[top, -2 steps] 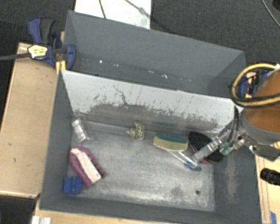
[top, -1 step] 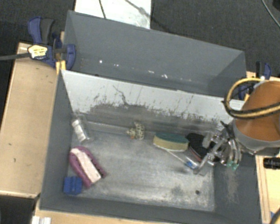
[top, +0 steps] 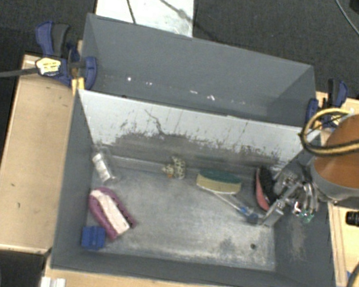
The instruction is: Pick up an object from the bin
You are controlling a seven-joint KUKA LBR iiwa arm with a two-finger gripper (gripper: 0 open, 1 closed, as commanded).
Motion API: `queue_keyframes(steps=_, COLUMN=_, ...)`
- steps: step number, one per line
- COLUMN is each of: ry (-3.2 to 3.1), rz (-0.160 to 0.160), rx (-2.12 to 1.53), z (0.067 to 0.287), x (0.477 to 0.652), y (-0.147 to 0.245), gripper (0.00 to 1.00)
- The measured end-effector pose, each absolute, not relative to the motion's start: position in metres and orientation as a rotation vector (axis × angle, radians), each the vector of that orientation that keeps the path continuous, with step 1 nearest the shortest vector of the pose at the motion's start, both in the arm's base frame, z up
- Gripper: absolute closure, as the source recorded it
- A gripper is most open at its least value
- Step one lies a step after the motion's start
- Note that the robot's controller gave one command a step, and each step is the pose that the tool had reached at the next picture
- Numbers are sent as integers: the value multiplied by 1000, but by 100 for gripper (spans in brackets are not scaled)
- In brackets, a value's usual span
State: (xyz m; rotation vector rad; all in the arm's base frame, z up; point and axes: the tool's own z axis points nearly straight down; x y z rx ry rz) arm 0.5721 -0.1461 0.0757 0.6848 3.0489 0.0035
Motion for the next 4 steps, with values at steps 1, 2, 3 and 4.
queue_keyframes(steps=1, ry=3055, rz=0, rx=683, z=74, x=570, y=-146, gripper=100)
queue_keyframes(steps=2, ry=3065, rz=1, rx=650, z=171, x=540, y=-132, gripper=100)
queue_keyframes(steps=3, ry=3072, rz=-1, rx=621, z=228, x=535, y=-139, gripper=100)
queue_keyframes(steps=4, ry=3131, rz=0, rx=-180, z=228, x=585, y=-114, gripper=100)
